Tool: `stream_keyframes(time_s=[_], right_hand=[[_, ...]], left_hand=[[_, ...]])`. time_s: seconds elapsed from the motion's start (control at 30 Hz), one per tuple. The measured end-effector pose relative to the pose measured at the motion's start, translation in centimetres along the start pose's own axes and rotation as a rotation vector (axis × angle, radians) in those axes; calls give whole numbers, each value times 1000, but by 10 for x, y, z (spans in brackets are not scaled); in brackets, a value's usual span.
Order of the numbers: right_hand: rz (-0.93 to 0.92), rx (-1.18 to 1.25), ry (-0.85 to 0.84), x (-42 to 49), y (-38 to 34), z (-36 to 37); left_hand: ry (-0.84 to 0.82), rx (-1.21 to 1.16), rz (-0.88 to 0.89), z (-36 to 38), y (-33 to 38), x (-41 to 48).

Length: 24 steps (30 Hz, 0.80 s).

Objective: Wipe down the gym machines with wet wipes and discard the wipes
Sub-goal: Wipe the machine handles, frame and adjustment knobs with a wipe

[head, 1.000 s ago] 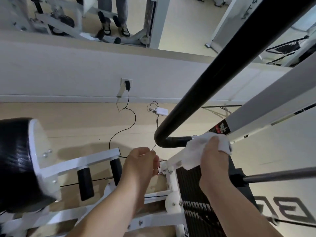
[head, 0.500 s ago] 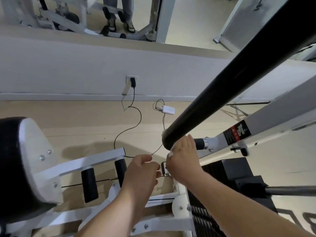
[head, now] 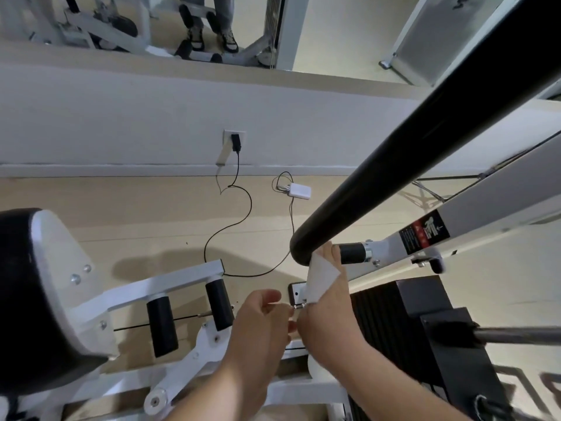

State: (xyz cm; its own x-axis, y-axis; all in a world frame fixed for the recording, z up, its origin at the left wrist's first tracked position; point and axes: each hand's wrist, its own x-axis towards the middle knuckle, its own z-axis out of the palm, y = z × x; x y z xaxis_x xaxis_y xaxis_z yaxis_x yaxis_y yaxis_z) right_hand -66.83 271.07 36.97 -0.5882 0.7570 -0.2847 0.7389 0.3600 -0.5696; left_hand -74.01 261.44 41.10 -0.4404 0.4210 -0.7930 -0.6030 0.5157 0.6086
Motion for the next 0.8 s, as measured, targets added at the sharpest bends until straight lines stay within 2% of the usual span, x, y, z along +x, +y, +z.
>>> stream_keyframes(time_s=[0.07, 0.1, 0.13, 0.23, 0.27, 0.3, 0.4, 0.43, 0.5, 0.53, 0.6, 0.67, 0.73, 0.8], right_hand=[[-2, 77, -81, -22, -4, -10], [72, 192, -105, -28, -6, -22], [225, 364, -101, -33, -11, -36], [625, 757, 178, -16, -11, -88], [645, 808, 283, -6, -8, -100], [580, 751, 353, 5, -7, -107], [172, 293, 449, 22, -13, -97], [60, 135, 436, 25, -14, -85], [-94, -153, 279, 24, -17, -56], [-128, -251, 174, 25, -14, -42], [-147, -281, 37, 25, -3, -24], [-205, -348, 13, 29, 14, -16], [-298, -445, 62, 39, 23, -19], [-224, -525, -48, 55, 12, -40]], left_hand=[[2, 8, -11, -2, -1, 0], [4, 16, -22, -5, -2, 0], [4, 21, -36, -8, -3, 1], [10, 36, -72, -16, -7, 2], [16, 39, -78, -17, -8, 3], [23, 36, -79, -16, -9, 2], [24, 31, -55, -7, -5, -1], [13, 30, -41, -3, -4, -2], [-13, 25, -12, 5, 0, -4], [-22, 25, 0, 7, 1, -3], [-23, 35, 13, 7, 2, -1], [-10, 42, 20, 4, 3, 2], [1, 38, 30, 2, 3, 6], [0, 38, 48, 2, 6, 9]])
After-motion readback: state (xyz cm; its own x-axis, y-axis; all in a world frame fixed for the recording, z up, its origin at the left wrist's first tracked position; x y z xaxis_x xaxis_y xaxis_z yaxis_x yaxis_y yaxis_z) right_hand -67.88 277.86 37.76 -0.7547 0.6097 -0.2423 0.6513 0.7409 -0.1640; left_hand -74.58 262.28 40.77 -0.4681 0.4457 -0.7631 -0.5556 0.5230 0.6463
